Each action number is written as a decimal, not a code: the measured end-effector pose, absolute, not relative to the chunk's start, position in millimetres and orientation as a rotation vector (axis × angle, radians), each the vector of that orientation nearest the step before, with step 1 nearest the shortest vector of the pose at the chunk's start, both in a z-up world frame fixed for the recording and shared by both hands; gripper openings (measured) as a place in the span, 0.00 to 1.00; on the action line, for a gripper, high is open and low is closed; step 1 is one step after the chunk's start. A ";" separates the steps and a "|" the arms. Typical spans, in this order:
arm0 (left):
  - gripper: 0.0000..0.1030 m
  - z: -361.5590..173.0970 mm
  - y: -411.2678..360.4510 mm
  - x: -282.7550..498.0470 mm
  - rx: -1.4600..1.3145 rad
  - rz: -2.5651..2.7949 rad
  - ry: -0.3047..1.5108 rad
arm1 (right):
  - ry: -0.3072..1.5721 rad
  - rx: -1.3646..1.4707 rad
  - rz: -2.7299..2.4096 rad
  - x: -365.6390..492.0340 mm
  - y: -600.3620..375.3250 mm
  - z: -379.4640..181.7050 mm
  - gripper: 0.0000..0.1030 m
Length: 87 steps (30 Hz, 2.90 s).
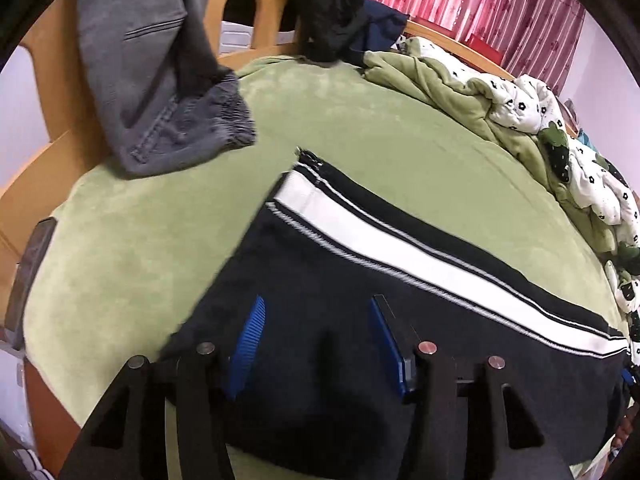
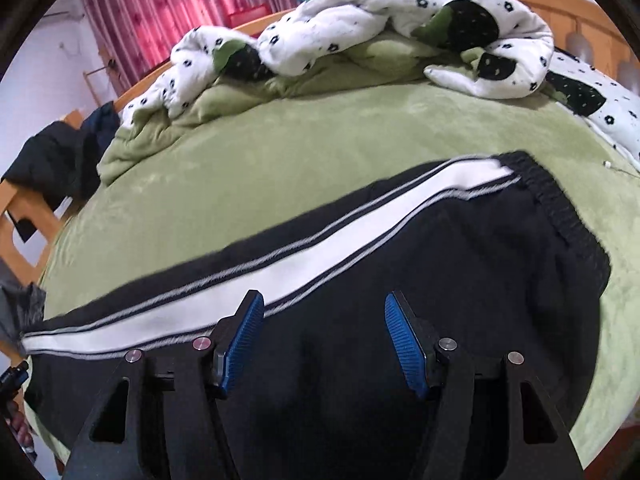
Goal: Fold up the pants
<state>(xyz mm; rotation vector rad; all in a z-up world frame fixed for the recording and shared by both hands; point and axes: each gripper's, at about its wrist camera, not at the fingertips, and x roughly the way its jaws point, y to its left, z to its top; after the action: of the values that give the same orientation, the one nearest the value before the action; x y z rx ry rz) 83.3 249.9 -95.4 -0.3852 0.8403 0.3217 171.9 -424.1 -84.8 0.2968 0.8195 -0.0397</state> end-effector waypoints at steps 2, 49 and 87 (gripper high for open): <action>0.50 -96.6 257.0 85.8 -0.391 0.317 0.838 | 0.831 0.293 -0.029 169.4 -413.9 -87.4 0.60; 0.17 -127.4 299.3 186.5 -0.410 0.405 0.812 | 0.841 -0.242 0.514 288.6 -268.5 -111.7 0.02; 0.61 -122.6 205.2 147.0 -0.454 0.233 0.910 | 0.491 0.529 -0.169 147.8 -581.3 -46.1 0.27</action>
<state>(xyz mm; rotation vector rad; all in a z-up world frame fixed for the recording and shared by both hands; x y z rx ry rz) 147.0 205.2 -122.6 -0.4539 0.9101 0.2330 147.8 -581.3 -46.1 0.5287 0.4907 -0.1690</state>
